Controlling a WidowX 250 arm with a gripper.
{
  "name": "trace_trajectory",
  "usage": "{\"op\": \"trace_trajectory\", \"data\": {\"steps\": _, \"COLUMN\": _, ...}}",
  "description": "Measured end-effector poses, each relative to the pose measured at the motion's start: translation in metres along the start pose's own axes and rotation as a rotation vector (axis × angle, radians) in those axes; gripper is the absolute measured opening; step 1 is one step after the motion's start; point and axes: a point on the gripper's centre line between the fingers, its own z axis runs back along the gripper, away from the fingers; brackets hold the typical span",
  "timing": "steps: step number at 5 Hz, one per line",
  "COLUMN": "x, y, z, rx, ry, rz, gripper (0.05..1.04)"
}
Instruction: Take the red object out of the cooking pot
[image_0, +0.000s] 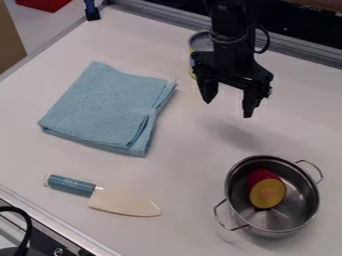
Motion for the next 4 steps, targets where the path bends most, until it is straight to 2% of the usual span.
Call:
{"op": "trace_trajectory", "data": {"steps": 1, "x": -0.008, "y": 0.001, "z": -0.01, "rx": 0.002, "ry": 0.04, "rz": 0.012, "gripper": 1.0}}
{"op": "trace_trajectory", "data": {"steps": 2, "x": -0.019, "y": -0.004, "z": -0.005, "rx": -0.012, "ry": 0.066, "rz": 0.053, "gripper": 1.0}}
{"op": "trace_trajectory", "data": {"steps": 3, "x": -0.026, "y": -0.011, "z": 0.009, "rx": -0.045, "ry": 0.051, "rz": 0.119, "gripper": 1.0}}
{"op": "trace_trajectory", "data": {"steps": 4, "x": -0.044, "y": -0.032, "z": 0.016, "rx": -0.104, "ry": 0.063, "rz": 0.162, "gripper": 1.0}}
